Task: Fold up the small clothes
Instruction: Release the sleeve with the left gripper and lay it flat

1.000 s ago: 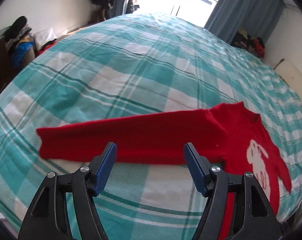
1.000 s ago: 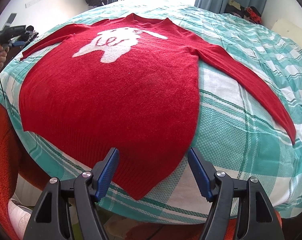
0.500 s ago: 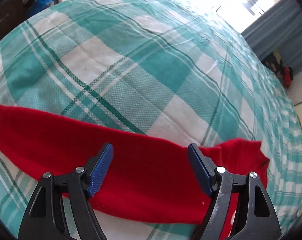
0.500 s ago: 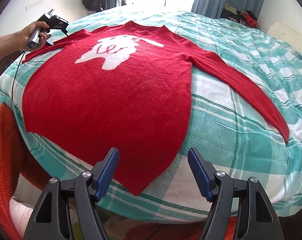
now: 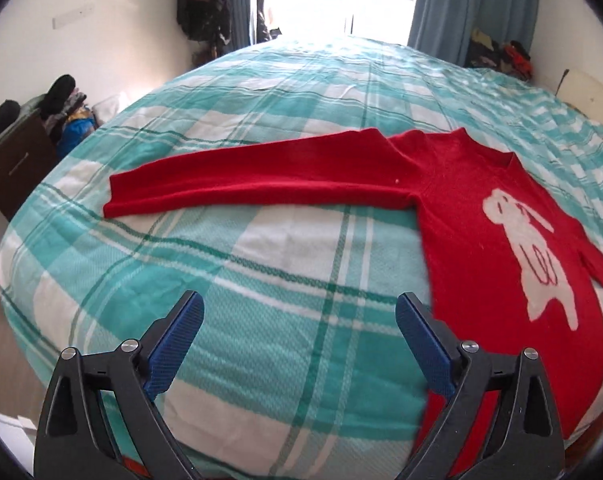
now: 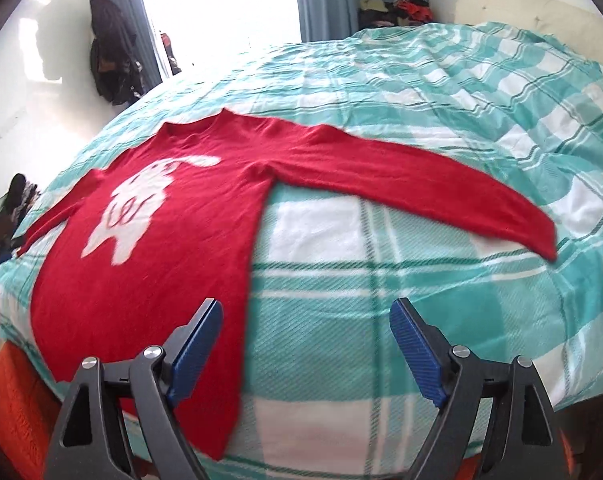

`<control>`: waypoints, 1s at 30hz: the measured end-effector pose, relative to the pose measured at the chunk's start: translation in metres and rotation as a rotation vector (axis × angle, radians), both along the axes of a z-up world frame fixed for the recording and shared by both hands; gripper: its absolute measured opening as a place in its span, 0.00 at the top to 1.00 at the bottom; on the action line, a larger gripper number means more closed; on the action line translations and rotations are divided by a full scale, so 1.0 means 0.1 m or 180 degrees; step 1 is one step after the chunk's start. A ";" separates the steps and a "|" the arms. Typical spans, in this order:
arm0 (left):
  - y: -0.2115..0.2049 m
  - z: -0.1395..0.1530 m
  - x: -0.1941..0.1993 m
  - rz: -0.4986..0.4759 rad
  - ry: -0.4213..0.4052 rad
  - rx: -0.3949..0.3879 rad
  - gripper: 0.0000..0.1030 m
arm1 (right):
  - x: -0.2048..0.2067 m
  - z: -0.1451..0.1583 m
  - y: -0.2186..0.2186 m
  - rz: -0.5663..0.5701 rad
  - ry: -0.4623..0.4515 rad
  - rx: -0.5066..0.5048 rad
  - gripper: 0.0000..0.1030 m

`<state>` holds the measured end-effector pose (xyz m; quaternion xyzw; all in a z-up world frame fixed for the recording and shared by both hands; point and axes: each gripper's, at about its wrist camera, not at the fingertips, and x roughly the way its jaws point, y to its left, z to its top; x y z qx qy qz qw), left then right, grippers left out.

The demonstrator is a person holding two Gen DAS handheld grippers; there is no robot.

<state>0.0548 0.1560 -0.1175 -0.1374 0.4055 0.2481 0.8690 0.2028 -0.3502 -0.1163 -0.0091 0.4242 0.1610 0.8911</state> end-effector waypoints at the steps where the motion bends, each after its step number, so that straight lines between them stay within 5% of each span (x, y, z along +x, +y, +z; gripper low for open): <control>1: -0.05 0.01 -0.07 0.0047 -0.0006 -0.0048 0.06 | 0.17 0.02 -0.07 -0.0075 -0.0062 -0.0065 0.16; 5: -0.14 0.08 -0.29 0.0229 -0.0007 -0.0195 0.06 | 0.91 -0.02 -0.48 -0.0474 -0.0173 -0.0335 0.10; 9: -0.18 0.12 -0.28 0.0384 0.0274 -0.0131 0.06 | 1.44 -0.08 -0.95 -0.0948 -0.0268 -0.0396 0.07; 13: -0.28 0.16 -0.30 0.0591 0.0364 -0.0132 0.06 | 1.87 -0.65 -1.24 -0.1027 0.0161 -0.0592 0.00; 16: -0.35 0.11 -0.23 0.0701 0.0528 -0.0175 0.06 | 1.84 -0.74 -1.44 -0.0997 0.0091 -0.0148 0.00; 30: -0.67 0.15 0.04 0.0764 0.1081 0.0067 0.06 | 1.80 -0.74 -1.40 -0.1005 0.0069 -0.0250 0.00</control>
